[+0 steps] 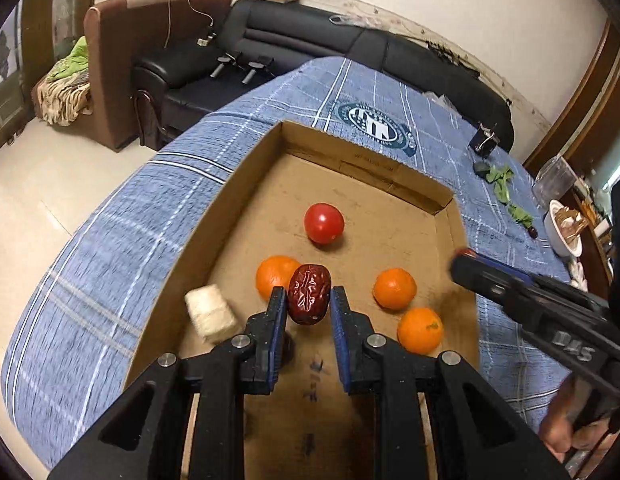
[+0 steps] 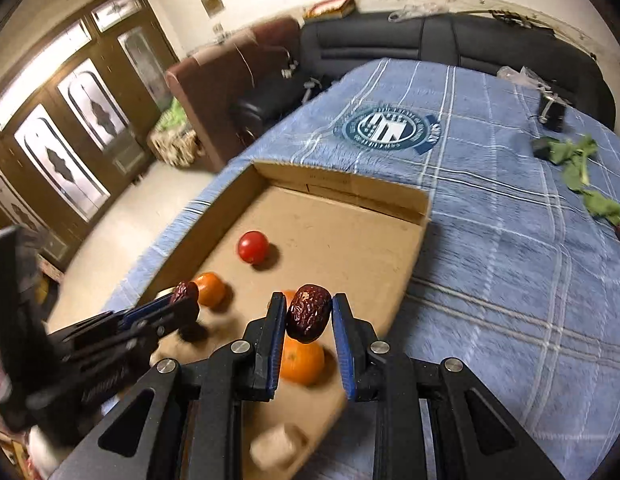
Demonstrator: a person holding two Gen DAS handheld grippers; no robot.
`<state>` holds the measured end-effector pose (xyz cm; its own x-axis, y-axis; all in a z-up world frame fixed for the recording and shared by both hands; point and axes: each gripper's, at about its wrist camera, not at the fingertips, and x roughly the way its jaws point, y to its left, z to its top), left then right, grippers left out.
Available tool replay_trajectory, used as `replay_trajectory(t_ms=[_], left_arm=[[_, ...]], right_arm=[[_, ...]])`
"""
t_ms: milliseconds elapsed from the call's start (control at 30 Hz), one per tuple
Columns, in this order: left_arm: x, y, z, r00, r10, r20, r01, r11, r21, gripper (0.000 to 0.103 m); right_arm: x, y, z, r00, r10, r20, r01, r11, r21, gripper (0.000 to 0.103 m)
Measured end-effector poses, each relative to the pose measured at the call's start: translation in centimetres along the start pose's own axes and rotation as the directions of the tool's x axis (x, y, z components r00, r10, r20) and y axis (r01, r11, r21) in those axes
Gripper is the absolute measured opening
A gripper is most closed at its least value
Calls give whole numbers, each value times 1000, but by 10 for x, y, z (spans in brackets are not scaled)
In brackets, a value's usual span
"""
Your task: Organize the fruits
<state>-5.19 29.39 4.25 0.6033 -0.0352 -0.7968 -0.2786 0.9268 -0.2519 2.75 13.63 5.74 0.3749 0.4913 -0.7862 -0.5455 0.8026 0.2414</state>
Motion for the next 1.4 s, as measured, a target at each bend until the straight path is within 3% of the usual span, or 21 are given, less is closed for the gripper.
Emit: replay_trajectory(t_ms=[233, 400, 667, 767, 900, 967, 1067, 1133, 1400], left_arm=[[9, -3, 10, 1000, -8, 8, 8, 1000, 22, 21], [6, -5, 10, 999, -32, 17, 32, 999, 22, 42], [-18, -7, 4, 997, -54, 56, 55, 998, -15, 45], [-40, -15, -4, 993, -10, 114, 13, 1000, -19, 52], [-69, -35, -17, 969, 115, 219, -116, 993, -12, 64], [-83, -49, -25, 944, 177, 280, -182, 983, -8, 83], [-107, -69, -35, 910, 198, 363, -217, 976, 11, 89], [-118, -80, -38, 899, 197, 390, -223, 975, 23, 93], [-132, -110, -57, 916, 132, 379, -167, 984, 61, 93]], right_arm=[[42, -8, 12, 998, -28, -49, 30, 999, 38, 26], [49, -5, 14, 998, -16, -56, 19, 998, 54, 27], [0, -14, 3, 998, -40, 47, 37, 998, 58, 28], [-30, -23, -14, 994, -56, 96, 48, 995, 87, 29], [-68, -40, -46, 983, -99, 156, 72, 983, 167, 33], [-83, -49, -62, 976, -121, 183, 81, 974, 213, 34], [-102, -60, -89, 957, -186, 221, 125, 956, 265, 35], [-109, -67, -102, 944, -236, 232, 164, 942, 293, 35], [-117, -96, -143, 934, -303, 190, 212, 897, 389, 36]])
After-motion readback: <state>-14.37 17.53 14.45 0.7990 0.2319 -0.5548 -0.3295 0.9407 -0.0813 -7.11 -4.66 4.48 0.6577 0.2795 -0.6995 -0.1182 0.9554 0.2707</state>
